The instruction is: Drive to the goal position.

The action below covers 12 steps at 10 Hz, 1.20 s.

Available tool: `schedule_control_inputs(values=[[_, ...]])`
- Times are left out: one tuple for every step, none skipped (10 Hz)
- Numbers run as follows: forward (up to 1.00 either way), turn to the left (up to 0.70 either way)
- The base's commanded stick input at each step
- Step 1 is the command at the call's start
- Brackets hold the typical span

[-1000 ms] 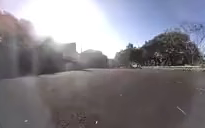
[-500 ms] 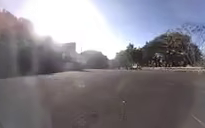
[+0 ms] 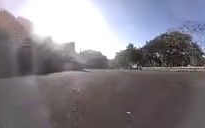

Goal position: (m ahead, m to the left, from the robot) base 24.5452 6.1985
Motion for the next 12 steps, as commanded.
schedule_control_inputs(values=[[0.7,0.0],[0.7,0.0],[0.7,0.0],[0.7,0.0],[0.7,0.0],[0.7,0.0],[0.7,0.0],[0.7,0.0],[0.7,0.0],[0.7,0.0],[0.7,0.0],[0.7,0.0]])
